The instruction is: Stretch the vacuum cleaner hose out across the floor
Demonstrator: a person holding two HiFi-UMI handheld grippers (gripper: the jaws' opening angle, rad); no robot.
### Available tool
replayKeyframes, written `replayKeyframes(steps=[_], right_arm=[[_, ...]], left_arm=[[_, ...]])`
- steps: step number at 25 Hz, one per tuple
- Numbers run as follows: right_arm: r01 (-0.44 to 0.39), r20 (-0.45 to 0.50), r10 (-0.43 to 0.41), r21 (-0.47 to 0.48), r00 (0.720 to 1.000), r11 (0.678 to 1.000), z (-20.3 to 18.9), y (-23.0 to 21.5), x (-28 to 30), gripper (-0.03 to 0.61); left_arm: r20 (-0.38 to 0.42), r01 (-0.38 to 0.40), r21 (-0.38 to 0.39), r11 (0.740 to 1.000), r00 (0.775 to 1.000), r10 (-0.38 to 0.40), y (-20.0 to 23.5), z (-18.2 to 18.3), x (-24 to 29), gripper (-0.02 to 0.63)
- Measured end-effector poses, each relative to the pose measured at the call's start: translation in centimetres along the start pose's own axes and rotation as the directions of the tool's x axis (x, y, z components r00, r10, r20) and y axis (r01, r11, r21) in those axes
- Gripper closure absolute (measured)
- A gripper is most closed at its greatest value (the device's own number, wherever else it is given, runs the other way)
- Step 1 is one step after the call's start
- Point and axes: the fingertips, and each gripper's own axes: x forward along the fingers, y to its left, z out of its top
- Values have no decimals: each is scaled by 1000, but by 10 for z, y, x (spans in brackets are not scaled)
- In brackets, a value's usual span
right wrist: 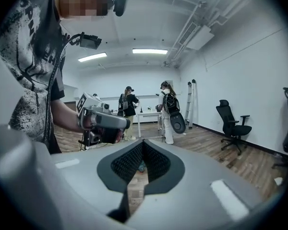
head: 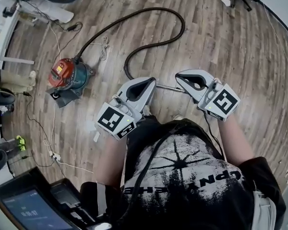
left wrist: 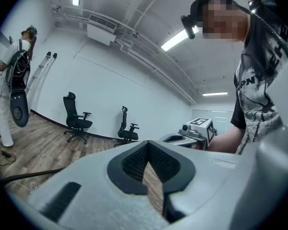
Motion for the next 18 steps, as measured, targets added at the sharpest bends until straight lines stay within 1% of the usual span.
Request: replayKeyframes(steps=[2,5,9,12,14,16,17,18], right_arm=[[-14,-9,14,3,1000,1000,0,-2,15,572],[-30,-7,30,-16,1000,999,5,-4,41,572],[-54,-39,54,5,998,999,1,-8,75,572],[-66,-37,67,17,997,998,-4,-14,85,572],[-74,-59,76,38,995,997,-17,-16,82,572],[-75,-108,81,53,991,996,-42,-19,75,561],[-80,-128,87,62,988,995,-56,-21,72,548],[-88,-146,98,72,984,993,-70,-23,69,520]], left_arm=[[0,8,-3,1000,1000,-8,14,-1,-5,614],[-18,32,14,999,999,-31,30,-8,-11,614],[-26,52,-16,999,998,-52,55,-25,-16,614],[-48,57,-37,998,997,-59,63,-39,-11,614],[-65,49,-58,997,996,-53,61,-50,-6,614],[-82,25,-75,997,996,-31,58,-64,-3,614],[-87,5,-84,996,996,-12,57,-71,-2,614],[-90,-19,-91,996,996,11,57,-78,-1,614]])
